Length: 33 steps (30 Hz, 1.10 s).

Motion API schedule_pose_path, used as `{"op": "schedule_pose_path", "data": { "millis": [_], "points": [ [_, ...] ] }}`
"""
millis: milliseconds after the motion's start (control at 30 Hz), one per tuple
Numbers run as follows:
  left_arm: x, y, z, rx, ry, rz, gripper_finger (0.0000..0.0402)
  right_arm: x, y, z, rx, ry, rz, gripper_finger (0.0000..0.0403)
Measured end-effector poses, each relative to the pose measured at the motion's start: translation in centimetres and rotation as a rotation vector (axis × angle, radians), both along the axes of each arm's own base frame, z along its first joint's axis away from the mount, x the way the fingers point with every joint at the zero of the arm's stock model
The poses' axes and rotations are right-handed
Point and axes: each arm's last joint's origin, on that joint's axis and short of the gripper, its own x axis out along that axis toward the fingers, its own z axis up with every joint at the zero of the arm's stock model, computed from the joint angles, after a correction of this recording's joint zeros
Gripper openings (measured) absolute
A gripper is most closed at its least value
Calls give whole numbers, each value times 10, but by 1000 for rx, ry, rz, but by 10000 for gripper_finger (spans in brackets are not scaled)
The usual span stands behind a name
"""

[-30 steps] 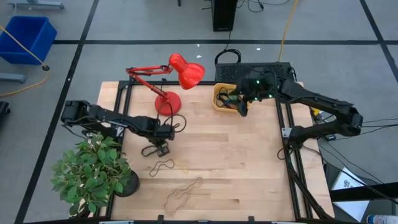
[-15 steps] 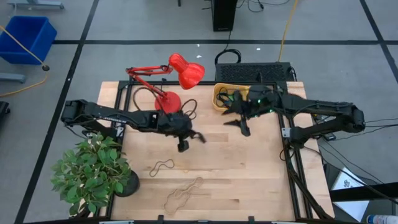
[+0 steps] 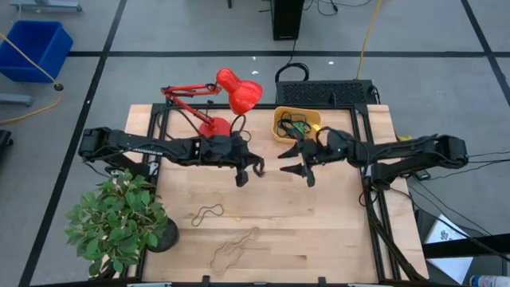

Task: Pick and place rubber bands into bin
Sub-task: Put the black rubber band into the yellow container

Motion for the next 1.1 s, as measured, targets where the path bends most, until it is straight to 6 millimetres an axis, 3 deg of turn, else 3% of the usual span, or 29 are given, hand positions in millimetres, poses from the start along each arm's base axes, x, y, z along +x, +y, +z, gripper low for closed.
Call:
{"op": "schedule_pose_path", "data": {
  "millis": [100, 467, 767, 1100],
  "points": [
    [1, 0, 3, 9, -36, -5, 6, -3, -1, -10, 41, 12, -45, 196],
    [4, 2, 12, 51, -125, 3, 12, 3, 6, -15, 39, 6, -63, 196],
    [5, 2, 14, 75, -142, 6, 14, 24, 8, -25, 57, -17, -57, 196],
    [5, 3, 13, 83, -137, 21, 16, 55, 11, -19, 72, -17, 27, 195]
  ]
}}
